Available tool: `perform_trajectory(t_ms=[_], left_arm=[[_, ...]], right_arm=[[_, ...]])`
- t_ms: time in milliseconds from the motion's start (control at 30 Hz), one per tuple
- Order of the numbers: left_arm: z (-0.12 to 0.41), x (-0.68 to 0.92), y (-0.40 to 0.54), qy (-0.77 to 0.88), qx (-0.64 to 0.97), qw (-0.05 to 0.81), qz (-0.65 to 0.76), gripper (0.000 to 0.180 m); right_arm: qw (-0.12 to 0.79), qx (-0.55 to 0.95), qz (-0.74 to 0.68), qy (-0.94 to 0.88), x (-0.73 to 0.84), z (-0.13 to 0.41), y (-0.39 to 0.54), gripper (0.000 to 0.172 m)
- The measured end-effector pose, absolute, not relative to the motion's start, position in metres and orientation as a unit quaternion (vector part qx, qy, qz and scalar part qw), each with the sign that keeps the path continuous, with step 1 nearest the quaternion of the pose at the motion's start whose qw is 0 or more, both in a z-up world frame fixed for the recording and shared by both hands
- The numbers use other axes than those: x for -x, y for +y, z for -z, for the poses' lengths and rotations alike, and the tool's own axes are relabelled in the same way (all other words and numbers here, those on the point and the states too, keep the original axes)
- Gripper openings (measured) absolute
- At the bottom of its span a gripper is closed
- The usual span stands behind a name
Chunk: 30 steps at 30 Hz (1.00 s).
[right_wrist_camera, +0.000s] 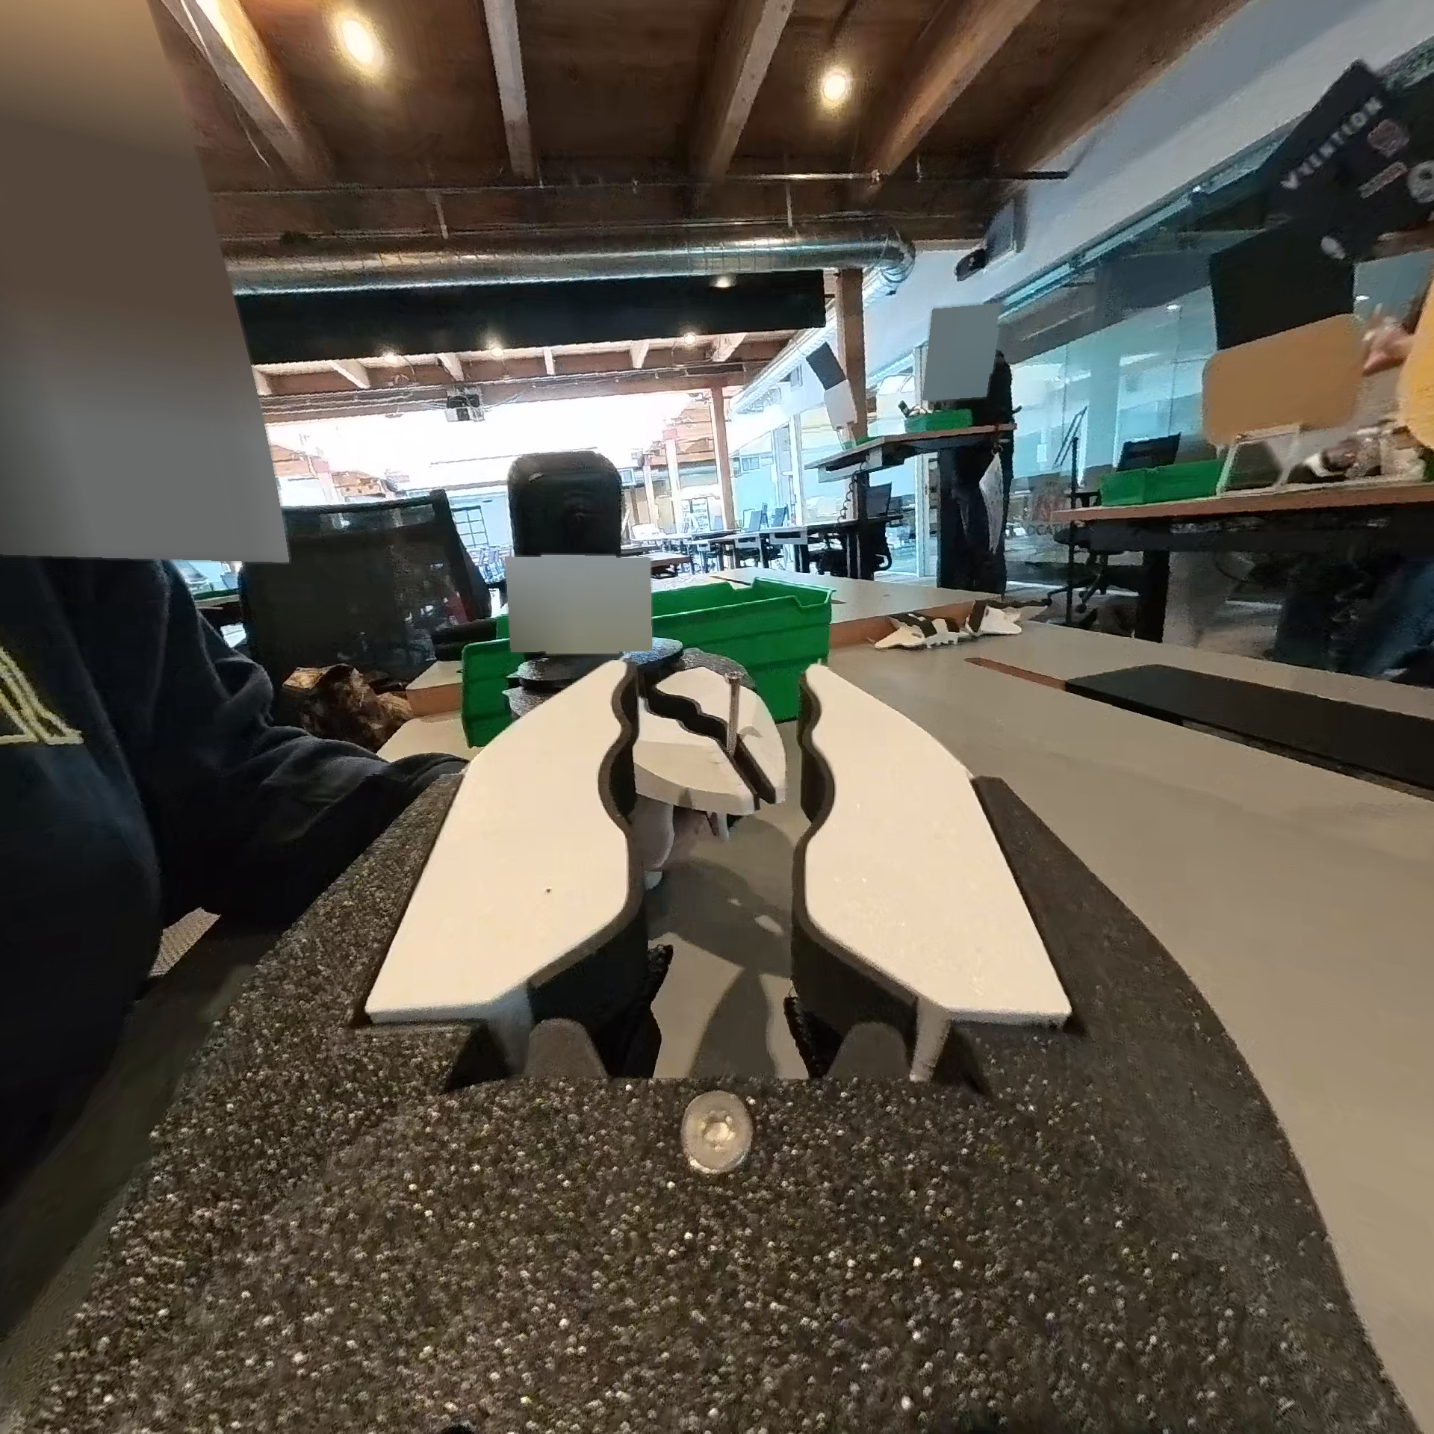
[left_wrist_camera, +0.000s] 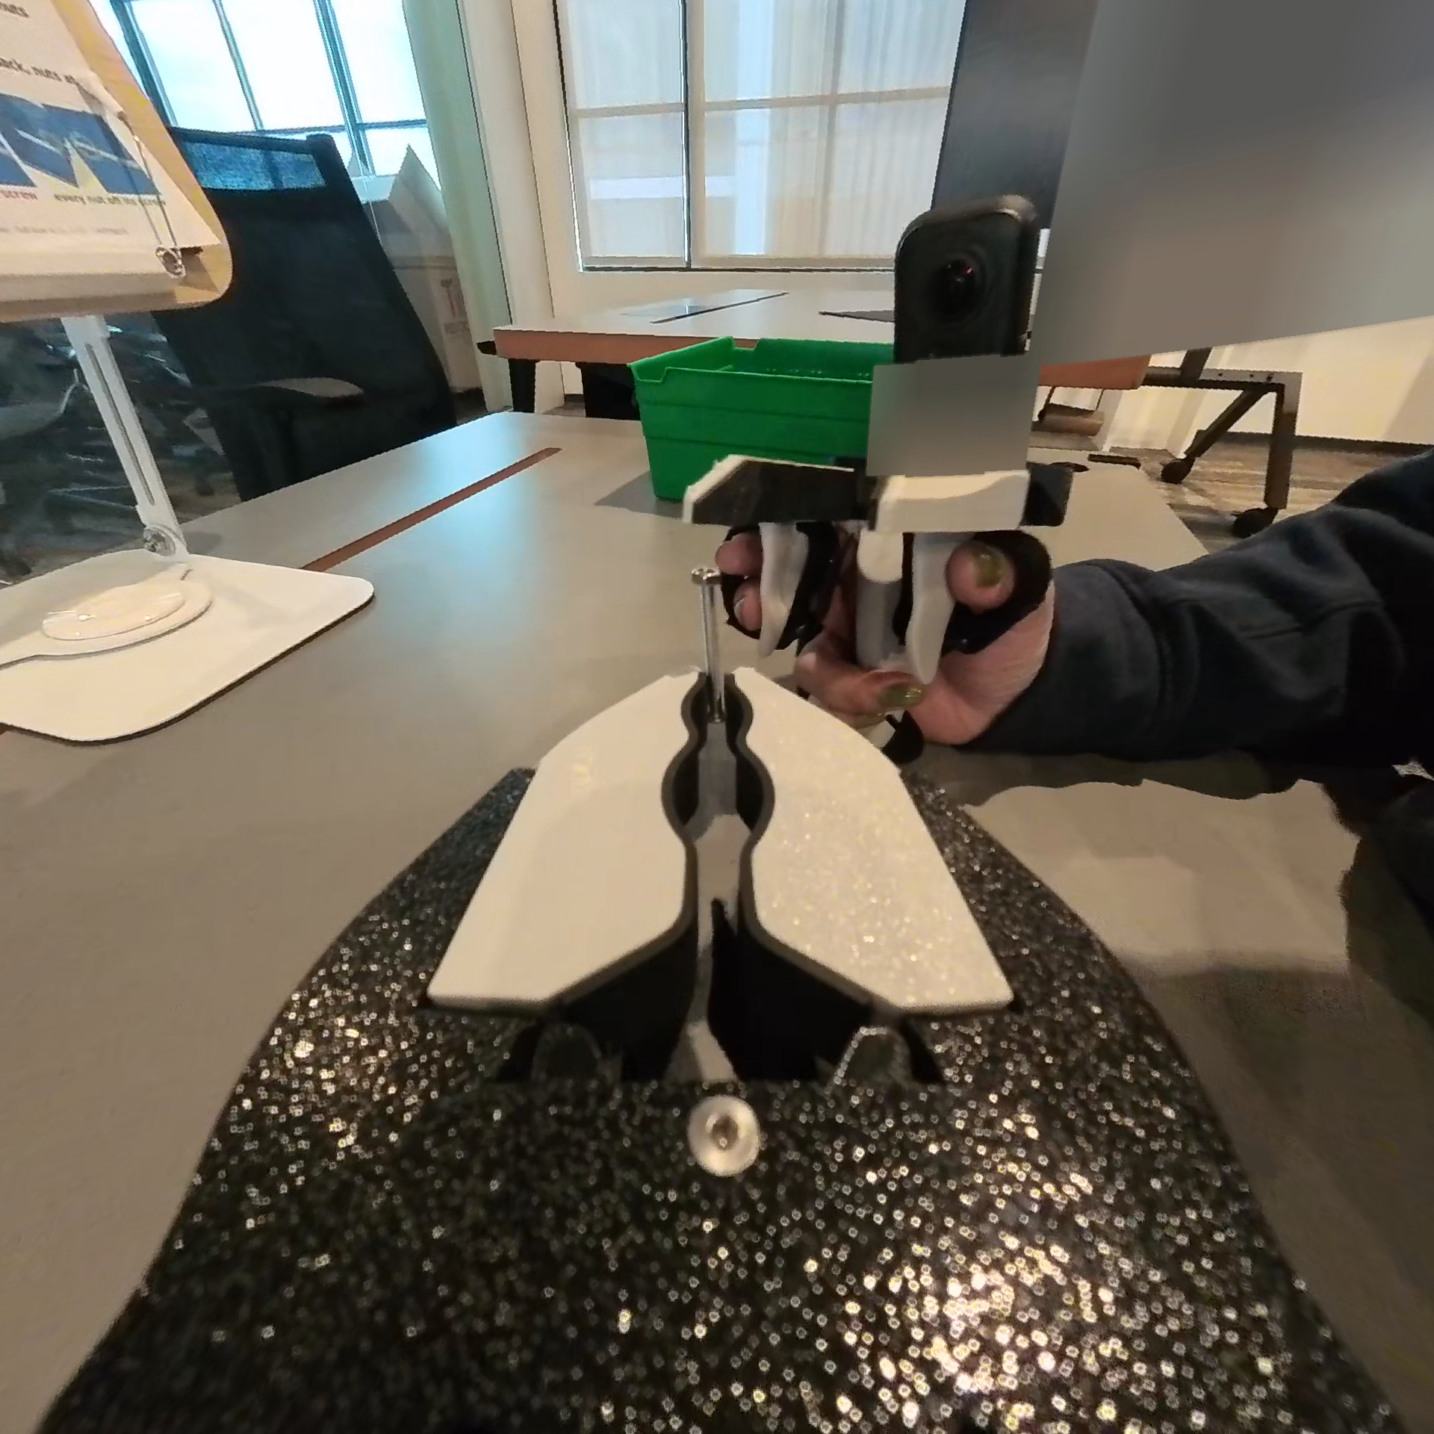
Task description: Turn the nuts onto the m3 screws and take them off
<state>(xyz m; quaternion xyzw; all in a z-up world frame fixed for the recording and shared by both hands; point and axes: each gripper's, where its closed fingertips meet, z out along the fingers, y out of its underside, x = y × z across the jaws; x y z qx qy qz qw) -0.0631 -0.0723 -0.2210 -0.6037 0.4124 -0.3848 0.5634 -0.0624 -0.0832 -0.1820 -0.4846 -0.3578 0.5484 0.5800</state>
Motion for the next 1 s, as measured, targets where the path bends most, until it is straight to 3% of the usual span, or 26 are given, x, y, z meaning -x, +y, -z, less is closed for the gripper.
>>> perform_trajectory(t_ms=[1000], left_arm=[[0.226,0.059,-0.074,0.429,0.607,0.553,0.375,0.003]], right_arm=[[0.565,0.491,-0.525,-0.405,0.074,0.191,-0.093,0.031]])
